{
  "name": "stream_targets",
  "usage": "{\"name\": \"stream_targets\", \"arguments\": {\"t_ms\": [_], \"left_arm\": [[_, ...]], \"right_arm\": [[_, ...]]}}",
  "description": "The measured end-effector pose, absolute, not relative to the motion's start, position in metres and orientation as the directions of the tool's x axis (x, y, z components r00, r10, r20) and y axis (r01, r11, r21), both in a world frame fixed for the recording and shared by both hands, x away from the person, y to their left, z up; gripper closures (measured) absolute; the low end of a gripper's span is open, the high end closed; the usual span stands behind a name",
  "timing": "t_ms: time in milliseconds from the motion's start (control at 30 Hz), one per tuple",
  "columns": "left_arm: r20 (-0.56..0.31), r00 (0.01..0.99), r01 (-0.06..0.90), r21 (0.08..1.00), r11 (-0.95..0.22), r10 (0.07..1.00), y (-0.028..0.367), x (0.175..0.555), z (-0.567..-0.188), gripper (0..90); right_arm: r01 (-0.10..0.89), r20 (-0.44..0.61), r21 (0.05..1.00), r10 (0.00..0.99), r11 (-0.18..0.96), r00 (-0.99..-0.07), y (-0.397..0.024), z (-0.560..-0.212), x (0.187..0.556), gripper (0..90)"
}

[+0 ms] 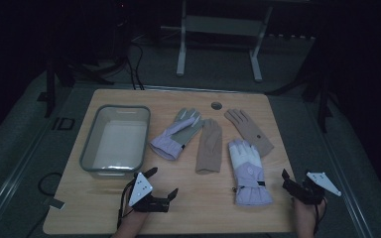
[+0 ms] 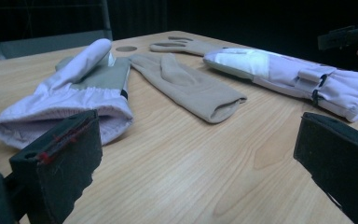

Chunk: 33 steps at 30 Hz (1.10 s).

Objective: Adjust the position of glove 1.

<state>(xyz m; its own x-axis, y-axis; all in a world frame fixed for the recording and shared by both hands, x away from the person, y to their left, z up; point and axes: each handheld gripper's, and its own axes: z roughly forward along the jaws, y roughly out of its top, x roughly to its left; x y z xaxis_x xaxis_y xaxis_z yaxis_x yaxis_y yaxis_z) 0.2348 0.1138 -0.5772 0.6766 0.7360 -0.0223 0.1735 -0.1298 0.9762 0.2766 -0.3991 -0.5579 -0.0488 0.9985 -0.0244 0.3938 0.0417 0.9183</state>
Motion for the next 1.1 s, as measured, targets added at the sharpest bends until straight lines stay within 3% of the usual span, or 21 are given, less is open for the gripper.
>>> {"name": "stream_targets", "arguments": {"t_ms": [567, 1100], "left_arm": [[-0.019, 0.703, 0.164, 0.977, -0.136, 0.711, 0.113, 0.234, -0.579, 1.3], [-0.015, 0.696, 0.157, 0.979, -0.132, 0.718, 0.113, 0.233, -0.579, 1.4]], "right_arm": [[0.465, 0.015, 0.885, 0.998, 0.017, -0.065, -0.403, -0.549, 0.288, 13.8], [0.490, 0.038, 0.871, 0.986, 0.048, -0.163, -0.385, -0.484, 0.312, 13.7]]}}
